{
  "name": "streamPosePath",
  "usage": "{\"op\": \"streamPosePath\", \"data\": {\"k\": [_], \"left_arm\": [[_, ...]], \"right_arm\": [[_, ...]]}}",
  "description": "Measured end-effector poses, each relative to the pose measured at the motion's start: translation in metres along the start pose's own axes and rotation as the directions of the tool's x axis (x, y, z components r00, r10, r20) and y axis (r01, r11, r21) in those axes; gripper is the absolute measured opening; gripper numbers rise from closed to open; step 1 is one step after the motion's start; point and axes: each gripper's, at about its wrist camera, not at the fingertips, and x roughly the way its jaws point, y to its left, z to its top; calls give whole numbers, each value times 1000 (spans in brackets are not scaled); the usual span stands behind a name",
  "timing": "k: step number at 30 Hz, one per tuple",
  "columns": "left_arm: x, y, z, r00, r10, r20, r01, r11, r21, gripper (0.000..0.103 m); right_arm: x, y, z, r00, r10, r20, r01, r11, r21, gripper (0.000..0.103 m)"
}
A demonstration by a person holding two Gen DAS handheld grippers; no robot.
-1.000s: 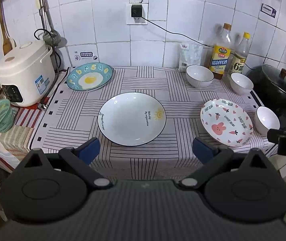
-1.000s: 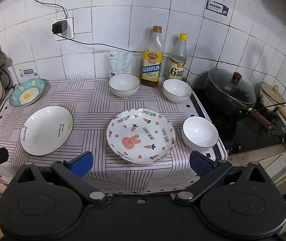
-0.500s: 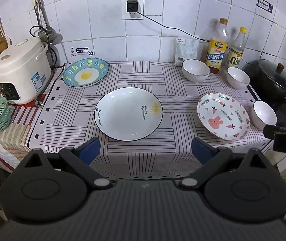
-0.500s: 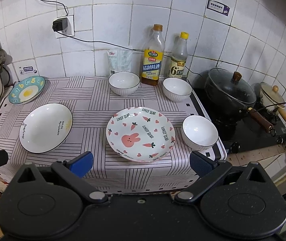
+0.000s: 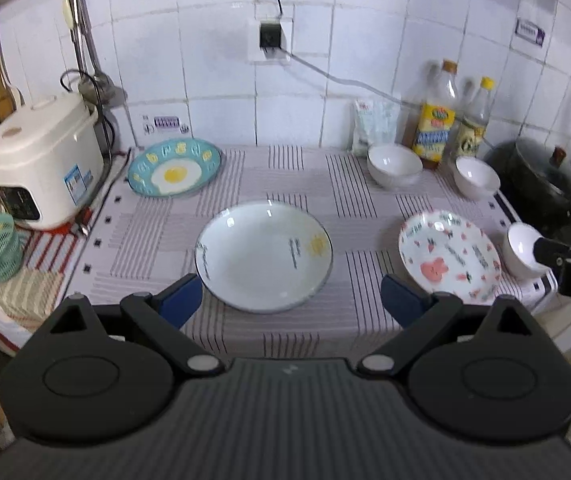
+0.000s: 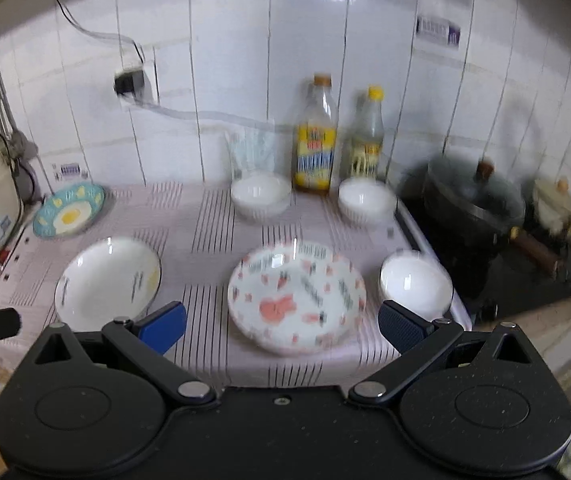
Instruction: Organize plates and bowls
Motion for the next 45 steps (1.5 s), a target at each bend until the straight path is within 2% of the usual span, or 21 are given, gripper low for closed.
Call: {"op": "streamPosePath", "data": {"k": [2, 5, 7, 9, 13, 15, 20, 22, 25, 27, 30, 34, 36, 37, 40, 42, 45], "left_arm": [[6, 9, 6, 1000, 3, 20, -2, 1000, -20, 97], [21, 26, 10, 1000, 24, 17, -23, 998, -53, 97], [32, 35, 12, 999, 33, 7, -32, 998, -55, 97], [46, 41, 12, 1000, 1, -15, -1, 1000, -25, 97], [75, 50, 15, 996, -37, -77, 39, 999, 17, 97], [87, 54, 16, 996, -28, -89, 30, 999, 23, 97], [124, 81, 11, 994, -60, -92, 57, 998, -28, 97], [140, 94, 6, 994, -78, -77, 74, 996, -53, 96], [165, 111, 0, 992, -102, -75, 95, 991, -90, 94], [184, 117, -3, 990, -98, -100, 88, 991, -100, 90], [211, 121, -8, 986, -96, -137, 86, 994, -74, 82], [251, 127, -17, 967, -105, -232, 88, 993, -82, 70], [265, 129, -21, 957, -104, -271, 82, 992, -92, 56], [269, 129, -21, 953, -109, -283, 85, 992, -96, 55], [275, 130, -23, 944, -141, -298, 112, 987, -113, 42], [277, 129, -23, 947, -134, -292, 108, 989, -103, 34], [278, 133, -22, 950, -135, -283, 109, 988, -106, 31]], "right_arm": [[1, 1, 2, 998, 13, 64, -11, 1000, -28, 103], [12, 2, 9, 990, 106, 93, -104, 994, -29, 103], [23, 5, 13, 980, 185, 71, -185, 983, -16, 103], [31, 13, 15, 966, 251, 65, -250, 968, -24, 100], [46, 36, 15, 941, 336, 45, -333, 940, -70, 96], [56, 47, 12, 930, 365, 34, -362, 930, -72, 95], [100, 74, 5, 905, 425, -30, -426, 904, -33, 95], [119, 84, 0, 883, 467, -45, -468, 884, -16, 94], [147, 99, -13, 862, 503, -66, -502, 864, 37, 86], [165, 109, -22, 864, 498, -75, -495, 867, 55, 77], [195, 116, -34, 850, 519, -95, -507, 853, 119, 72], [231, 122, -50, 845, 518, -131, -489, 849, 201, 63], [243, 123, -57, 837, 527, -148, -488, 840, 237, 49], [247, 122, -60, 830, 537, -149, -492, 832, 256, 45], [253, 121, -63, 834, 529, -154, -477, 833, 280, 32], [257, 117, -64, 840, 520, -155, -464, 836, 293, 19], [261, 114, -65, 834, 532, -145, -470, 823, 319, 19]]}}
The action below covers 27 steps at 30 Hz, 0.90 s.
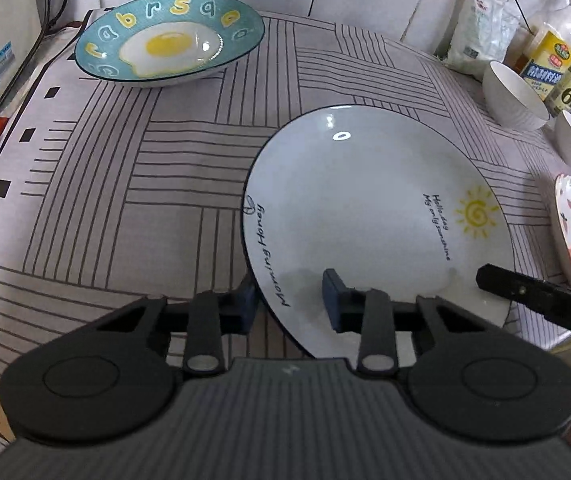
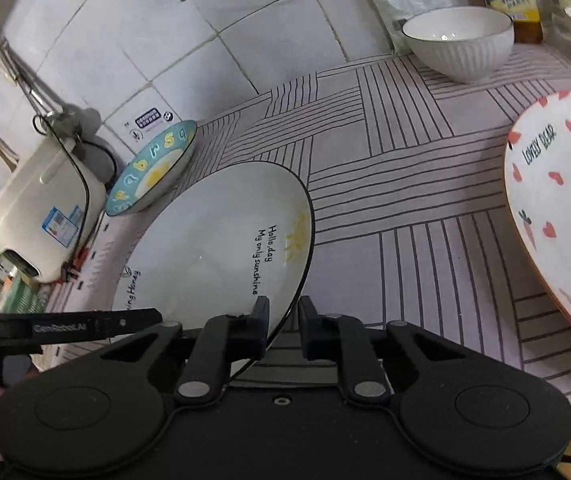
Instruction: Organize plates and bowls
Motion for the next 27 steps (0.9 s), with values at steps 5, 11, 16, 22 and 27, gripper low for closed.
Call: {"op": "streamPosePath", "data": {"k": [5, 11, 16, 22, 27], "left_arm": [[3, 4, 1, 1000, -11, 15, 12, 1000, -22, 30], [-2, -3, 4, 1000, -8, 12, 7, 999, 36, 30], [-11, -15, 14, 999, -17, 43, 12, 995, 103, 30], [-7, -28, 43, 996, -59, 71, 49, 991, 126, 30], [5, -44, 73, 993, -80, 86, 67, 987, 146, 30]], "right_arm": [[11, -2, 3, 1000, 11, -6, -11, 1000, 27, 19], [8, 7, 8, 1000, -15, -11, 15, 998, -59, 19], [-2, 5, 19, 1000, 3, -1, -3, 996, -93, 20], [-12, 2, 47, 999, -17, 50, 22, 994, -111, 21], [-10, -3, 74, 995, -42, 85, 53, 991, -123, 21]]}}
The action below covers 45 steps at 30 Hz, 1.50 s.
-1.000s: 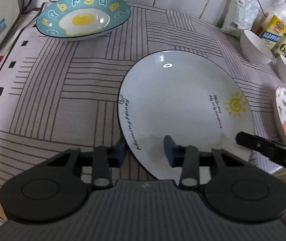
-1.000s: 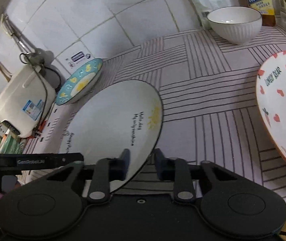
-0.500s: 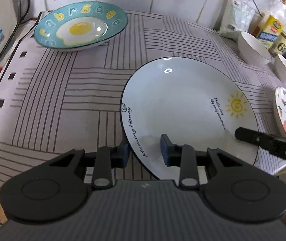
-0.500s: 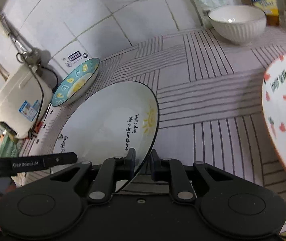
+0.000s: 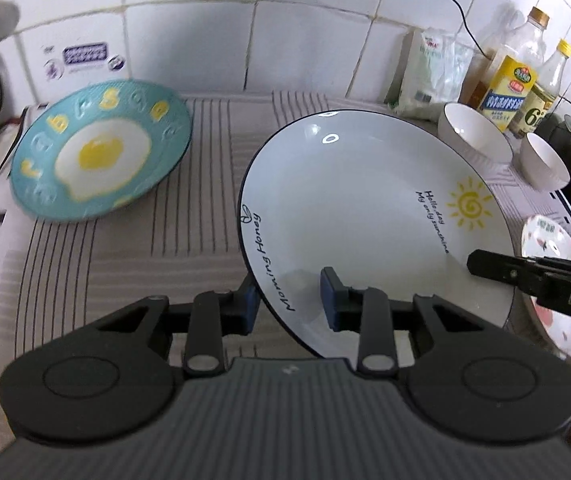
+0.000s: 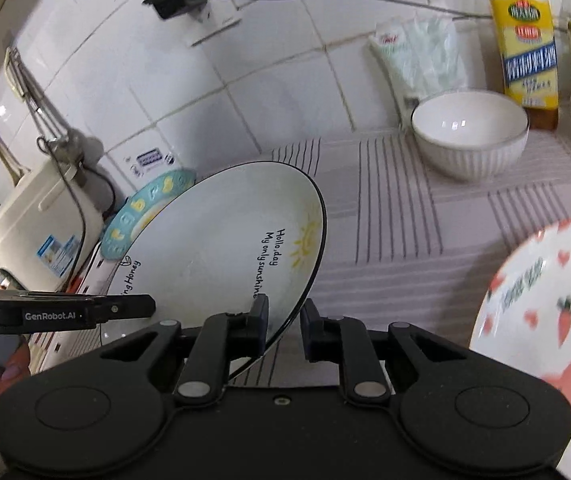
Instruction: Organize plates and bowls
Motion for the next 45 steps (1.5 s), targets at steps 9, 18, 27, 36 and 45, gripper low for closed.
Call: {"op": "streamPosePath", "data": {"k": [9, 18, 27, 36, 45], "left_arm": [[35, -5, 35, 997, -39, -61, 37, 999, -30, 31], [67, -5, 43, 996, -12, -84, 12, 1000, -3, 31], [82, -6, 52, 995, -11, -100, 13, 1000, 24, 31], [95, -7, 52, 986, 0, -166, -5, 1000, -28, 31], [76, -19, 52, 984, 60, -169, -67, 997, -37, 33]], "right_arm": [[17, -9, 26, 998, -63, -6, 63, 998, -25, 23], [45, -22, 29, 994, -105, -40, 104, 995, -6, 24], [56, -25, 36, 986, -162, -29, 162, 987, -10, 26], [65, -21, 33, 974, -220, -54, 219, 975, -23, 28], [51, -6, 35, 955, -284, -87, 276, 956, -98, 37]]}}
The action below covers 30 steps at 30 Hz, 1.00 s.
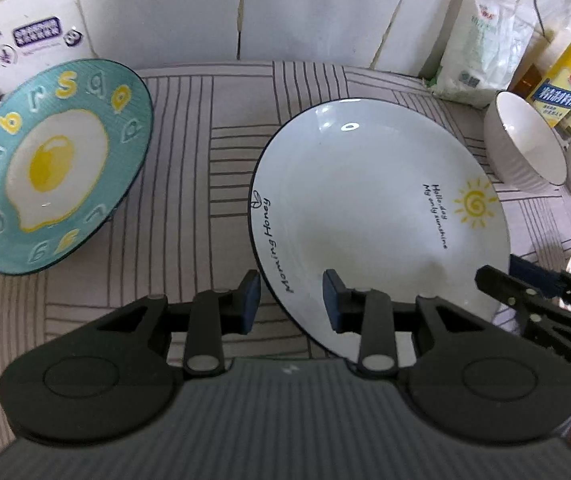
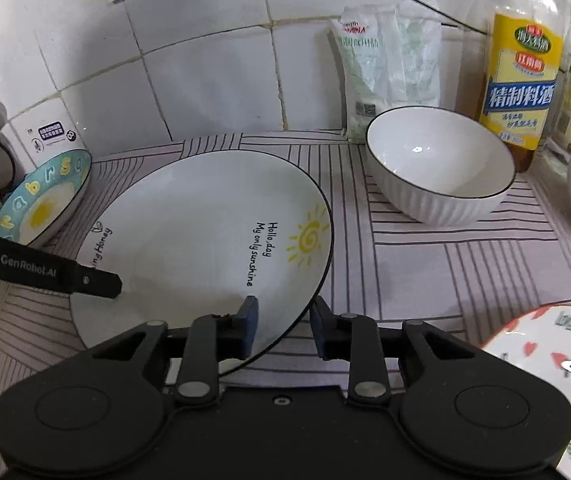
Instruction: Organize plates and bowls
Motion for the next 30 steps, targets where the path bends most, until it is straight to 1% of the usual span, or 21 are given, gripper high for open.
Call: {"op": "streamPosePath", "data": {"k": [1, 2, 3, 4, 6, 7, 9, 10, 12, 15, 17, 20, 23, 28, 30], "left_arm": [[-5, 0, -2, 1000, 5, 3, -5, 1000, -4, 34], [-12, -2, -4, 1000, 4, 8, -4, 1000, -27, 34], [-19, -2, -6, 1000, -15, 13, 16, 999, -52, 35], [-25, -3, -8, 999, -39, 13, 40, 996, -75, 35], [-38, -11, -12, 999, -46, 21, 48, 994, -94, 35], [-46, -17, -14, 999, -40, 34, 43, 995, -87, 35], [-61, -27, -18, 998, -31, 59, 35, 997, -75, 41], [-69, -31, -20, 997, -29, 71, 34, 997, -74, 41], [-83, -39, -25, 996, -25, 82, 31, 997, -75, 42], [-108, -51, -37, 992, -2, 126, 10, 998, -66, 44], [-121, -57, -43, 991, 8, 132, 1, 998, -63, 44], [-140, -72, -53, 988, 41, 148, -36, 999, -35, 47], [-155, -87, -63, 986, 52, 156, -51, 999, -9, 51], [-164, -116, -80, 992, 20, 125, -23, 999, 26, 57], [-165, -129, -86, 993, 8, 119, -13, 999, 44, 61]], "right_arm": [[-6, -1, 1, 1000, 3, 7, -3, 1000, -1, 38], [-14, -1, 3, 1000, 8, 18, -8, 1000, -6, 42], [-22, -1, 4, 1000, 12, 28, -12, 1000, -12, 45], [-30, -1, 5, 999, 17, 36, -16, 1000, -16, 47], [-48, -2, 7, 998, 27, 56, -25, 999, -22, 50], [-55, -2, 8, 997, 32, 64, -31, 999, -28, 51], [-72, -2, 9, 995, 47, 84, -44, 998, -44, 57], [-81, -2, 10, 994, 55, 93, -50, 997, -56, 58], [-96, -3, 12, 992, 61, 107, -52, 995, -84, 60], [-121, -6, 13, 991, 74, 114, -60, 991, -123, 63], [-138, -10, 12, 990, 78, 117, -62, 989, -137, 64], [-165, -19, 7, 989, 83, 126, -64, 986, -153, 65], [-191, -29, 0, 987, 81, 141, -57, 984, -167, 69], [-228, -48, -17, 982, 85, 170, -51, 979, -195, 77], [-238, -57, -25, 983, 77, 169, -43, 980, -193, 86]]}}
